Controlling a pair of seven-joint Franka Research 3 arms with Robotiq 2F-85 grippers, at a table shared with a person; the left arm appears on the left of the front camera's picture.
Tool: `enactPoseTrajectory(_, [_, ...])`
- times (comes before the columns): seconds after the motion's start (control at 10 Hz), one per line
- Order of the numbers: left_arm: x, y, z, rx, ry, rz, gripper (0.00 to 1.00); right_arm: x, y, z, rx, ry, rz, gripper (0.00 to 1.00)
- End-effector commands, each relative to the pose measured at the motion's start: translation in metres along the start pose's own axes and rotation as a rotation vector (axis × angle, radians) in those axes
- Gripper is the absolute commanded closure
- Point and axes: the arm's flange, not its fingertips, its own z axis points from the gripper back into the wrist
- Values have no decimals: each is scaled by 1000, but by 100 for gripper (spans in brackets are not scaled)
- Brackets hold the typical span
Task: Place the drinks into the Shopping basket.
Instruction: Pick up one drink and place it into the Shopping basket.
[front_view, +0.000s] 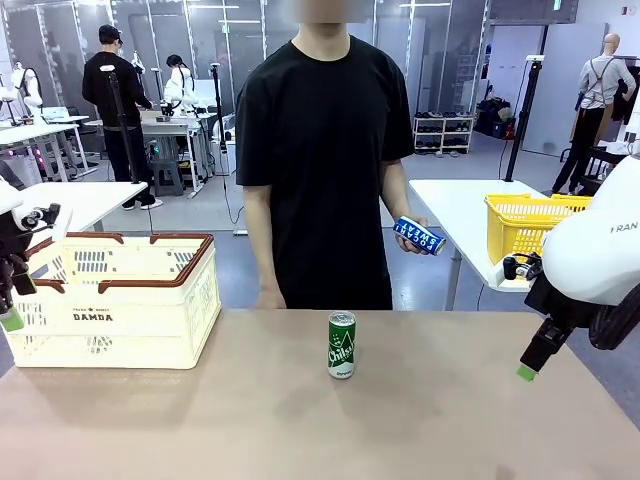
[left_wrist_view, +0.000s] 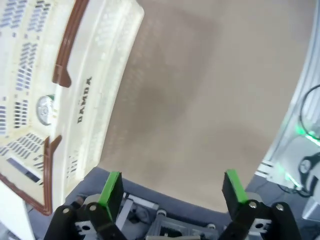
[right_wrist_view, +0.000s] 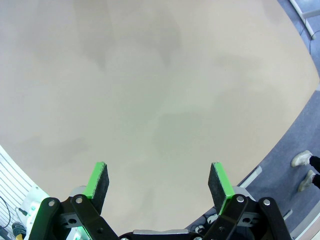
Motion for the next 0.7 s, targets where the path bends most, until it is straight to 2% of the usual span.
enactPoseTrajectory(0.0, [17,10,1,-12,-23,-78,0,-2,-1,0,3,2,9,0])
enactPoseTrajectory(0.2, [81,13,14,-9,-87,-221,0,-2,-1,0,3,2,9,0])
enactPoseTrajectory(0.6, [219,8,16,-28,-70,-483,0,-2,-1,0,3,2,9,0])
